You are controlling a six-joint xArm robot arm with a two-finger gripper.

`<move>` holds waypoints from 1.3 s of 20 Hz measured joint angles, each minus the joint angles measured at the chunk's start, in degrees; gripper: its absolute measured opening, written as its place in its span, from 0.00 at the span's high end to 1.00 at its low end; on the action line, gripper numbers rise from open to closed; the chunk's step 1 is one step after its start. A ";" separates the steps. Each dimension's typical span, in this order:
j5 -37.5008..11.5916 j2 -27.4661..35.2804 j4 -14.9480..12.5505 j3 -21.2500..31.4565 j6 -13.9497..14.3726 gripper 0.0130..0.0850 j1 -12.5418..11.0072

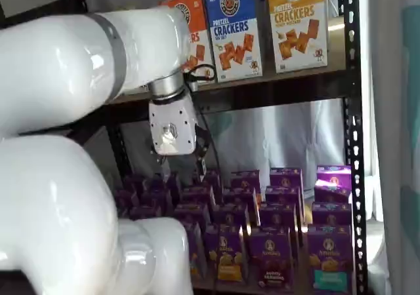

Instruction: Pick up the purple box with a brown patch in the center, on the bottom shelf, the fifth box from the left

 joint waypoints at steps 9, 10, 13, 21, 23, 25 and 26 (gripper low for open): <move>-3.52 -1.41 1.92 1.86 -1.51 0.00 -1.06; -3.96 -1.09 1.99 2.05 -1.63 0.00 -1.14; -5.96 -0.06 2.29 2.86 -2.37 0.00 -1.73; -13.65 4.17 2.60 5.65 -4.49 0.00 -3.28; -16.86 5.88 2.39 6.78 -4.87 0.00 -3.52; -19.62 7.57 2.51 7.67 -5.39 0.00 -3.80; -21.23 8.74 2.08 8.08 -5.27 0.00 -3.81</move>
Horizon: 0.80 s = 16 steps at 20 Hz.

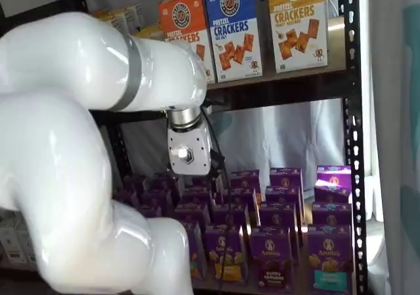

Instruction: Pick up the purple box with a brown patch in the center, on the bottom shelf, the fifth box from the left

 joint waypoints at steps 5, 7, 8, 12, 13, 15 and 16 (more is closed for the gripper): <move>-6.29 5.46 -1.06 1.30 -0.17 0.00 -0.40; -9.73 8.94 -0.86 1.66 -1.07 0.00 -1.03; -11.22 10.49 -0.63 1.73 -1.61 0.00 -1.38; -17.45 17.35 -3.33 1.56 -0.83 0.00 -2.26; -19.21 19.29 -3.38 1.42 -1.13 0.00 -2.58; -22.41 22.62 -2.64 1.10 -2.29 0.00 -3.09; -23.89 24.35 -2.05 0.81 -3.01 0.00 -3.30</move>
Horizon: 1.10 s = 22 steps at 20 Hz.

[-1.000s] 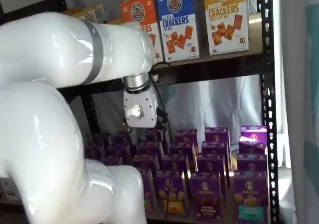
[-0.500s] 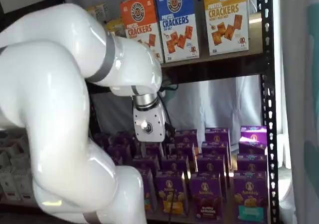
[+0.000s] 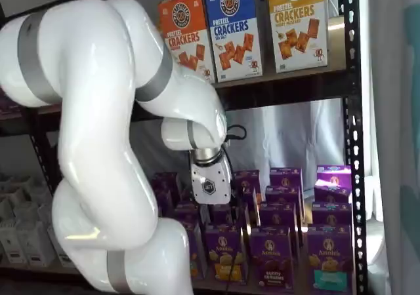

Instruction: Pick up the purple box with a brown patch in the center, on the bottom shelf, the fifth box from the left

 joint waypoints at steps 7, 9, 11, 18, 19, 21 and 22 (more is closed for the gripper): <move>-10.43 12.47 -1.69 -2.97 1.48 0.00 0.28; -13.83 15.59 -1.84 -3.53 2.01 0.00 0.78; -16.61 18.39 -0.42 -4.09 1.19 0.00 1.34; -25.36 29.99 5.28 -8.20 -3.59 0.00 2.28; -25.88 31.72 2.77 -9.26 -1.78 0.00 1.59; -26.34 34.95 -1.10 -11.51 0.77 0.00 0.35; -26.43 36.42 -1.76 -12.59 0.96 0.00 -0.09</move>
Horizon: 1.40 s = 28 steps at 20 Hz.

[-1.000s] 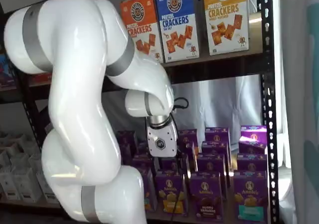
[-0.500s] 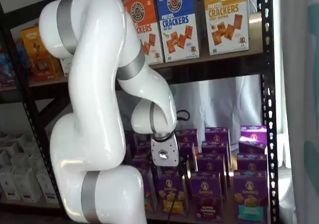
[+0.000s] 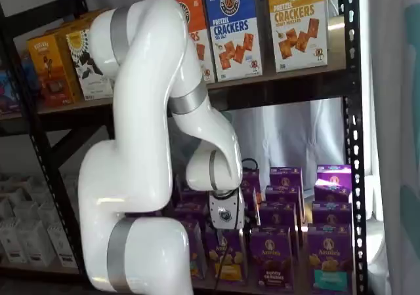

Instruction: Pick up the purple box with a brown patch in the center, on the bottom shelf, the fifth box from the left

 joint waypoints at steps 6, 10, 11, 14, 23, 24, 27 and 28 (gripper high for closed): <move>-1.62 7.47 1.42 -6.06 -3.29 0.00 -1.85; -1.49 11.31 0.44 -10.05 -3.43 0.00 -2.95; -1.41 12.09 0.18 -10.93 -3.39 0.00 -3.18; -1.00 14.50 -0.93 -13.78 -3.12 0.00 -3.99; 0.90 20.64 -1.41 -21.72 -4.67 0.00 -6.01; 0.96 21.25 -1.31 -22.46 -4.89 0.00 -6.16; 1.33 22.82 -3.36 -24.45 -3.42 0.00 -6.70; 1.42 23.30 -4.15 -25.04 -2.81 0.00 -6.86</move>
